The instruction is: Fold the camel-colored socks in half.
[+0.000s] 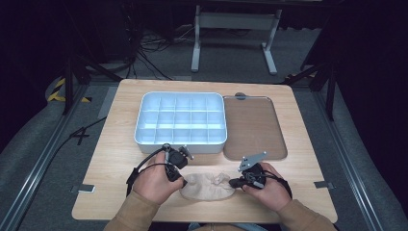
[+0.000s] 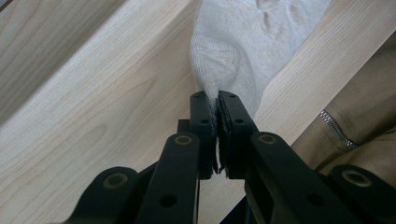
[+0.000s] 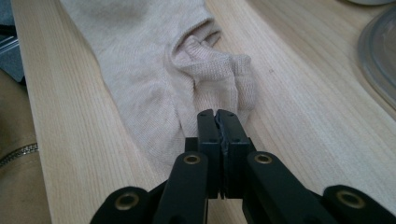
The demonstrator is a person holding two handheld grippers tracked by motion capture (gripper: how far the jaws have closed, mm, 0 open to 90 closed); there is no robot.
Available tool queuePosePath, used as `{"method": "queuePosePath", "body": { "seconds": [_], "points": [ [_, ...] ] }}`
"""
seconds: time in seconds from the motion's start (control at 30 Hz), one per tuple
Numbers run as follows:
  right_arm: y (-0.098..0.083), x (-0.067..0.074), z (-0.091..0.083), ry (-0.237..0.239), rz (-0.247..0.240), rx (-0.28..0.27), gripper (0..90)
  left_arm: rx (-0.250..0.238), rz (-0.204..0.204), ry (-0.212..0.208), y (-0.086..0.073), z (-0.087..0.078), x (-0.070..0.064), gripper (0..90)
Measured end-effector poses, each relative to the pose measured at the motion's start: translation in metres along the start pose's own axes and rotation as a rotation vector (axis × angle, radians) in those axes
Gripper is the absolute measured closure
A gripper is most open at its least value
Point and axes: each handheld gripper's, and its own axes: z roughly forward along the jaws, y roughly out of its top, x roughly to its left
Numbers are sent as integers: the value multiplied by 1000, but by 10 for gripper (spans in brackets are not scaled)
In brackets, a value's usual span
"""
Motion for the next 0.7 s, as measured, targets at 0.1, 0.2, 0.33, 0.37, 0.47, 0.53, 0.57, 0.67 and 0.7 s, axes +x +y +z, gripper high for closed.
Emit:
{"method": "queuePosePath", "body": {
  "seconds": [0.1,0.2,0.33,0.37,0.47,0.53,0.57,0.67,0.7],
  "points": [
    [-1,0,3,-3,1,4,897,-7,8,-6,0,-1,-1,857],
    [-1,0,3,-8,-3,5,897,-10,17,-16,1,-2,-1,856],
    [0,2,3,-17,-16,8,898,-18,18,-14,1,-3,-1,857],
    [0,2,4,-19,-19,8,898,-24,23,-11,1,-4,-1,856],
    [0,3,4,-22,-24,10,898,-29,33,-14,1,-7,-4,856],
    [0,4,4,-27,-31,12,898,-27,43,-16,2,-8,-5,856],
    [0,4,4,-29,-34,12,898,-30,46,-16,2,-9,-6,856],
    [0,5,4,-32,-48,13,898,-40,55,-15,4,-12,-8,856],
    [0,5,4,-33,-50,11,898,-40,55,-15,4,-12,-8,856]
  ]
}}
